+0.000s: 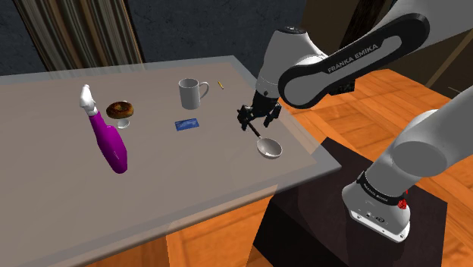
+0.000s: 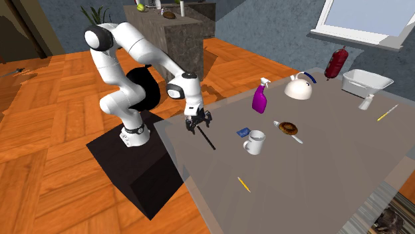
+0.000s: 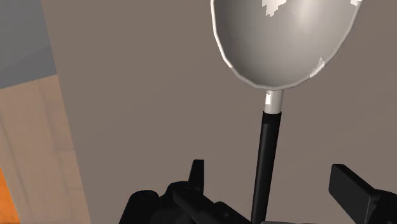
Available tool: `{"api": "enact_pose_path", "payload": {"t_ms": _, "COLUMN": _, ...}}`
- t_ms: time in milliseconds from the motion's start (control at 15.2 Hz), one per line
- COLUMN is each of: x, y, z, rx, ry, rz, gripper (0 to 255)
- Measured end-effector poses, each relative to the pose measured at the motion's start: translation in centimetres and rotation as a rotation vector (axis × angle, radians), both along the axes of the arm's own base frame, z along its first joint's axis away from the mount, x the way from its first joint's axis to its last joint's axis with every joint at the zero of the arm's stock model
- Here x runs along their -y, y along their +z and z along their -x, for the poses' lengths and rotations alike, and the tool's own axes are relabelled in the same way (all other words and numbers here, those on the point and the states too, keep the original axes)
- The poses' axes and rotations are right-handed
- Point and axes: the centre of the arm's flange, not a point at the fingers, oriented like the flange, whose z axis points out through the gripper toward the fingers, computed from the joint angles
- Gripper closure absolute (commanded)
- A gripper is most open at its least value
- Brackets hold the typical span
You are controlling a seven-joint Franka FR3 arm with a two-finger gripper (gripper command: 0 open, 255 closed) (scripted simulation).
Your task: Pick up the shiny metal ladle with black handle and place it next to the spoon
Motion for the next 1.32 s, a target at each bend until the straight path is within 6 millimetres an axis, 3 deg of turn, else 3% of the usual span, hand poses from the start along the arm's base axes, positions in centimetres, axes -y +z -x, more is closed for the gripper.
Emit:
{"api": "enact_pose_path", "payload": {"t_ms": 132, "x": -0.03, "y": -1.04, "z": -0.11, "rx": 0.0, "ry": 0.0, "rz": 0.0, "gripper": 0}}
{"api": "enact_pose_path", "payload": {"t_ms": 528, "x": -0.19, "y": -1.36, "z": -0.19, "rx": 0.001, "ry": 0.0, "rz": -0.001, "gripper": 0}}
{"api": "enact_pose_path", "payload": {"t_ms": 594, "x": -0.19, "y": -1.36, "z": -0.19, "rx": 0.001, "ry": 0.0, "rz": -0.001, "gripper": 255}}
{"api": "enact_pose_path", "payload": {"t_ms": 1320, "x": -0.18, "y": -1.05, "z": -0.27, "rx": 0.003, "ry": -0.001, "rz": -0.001, "gripper": 255}}
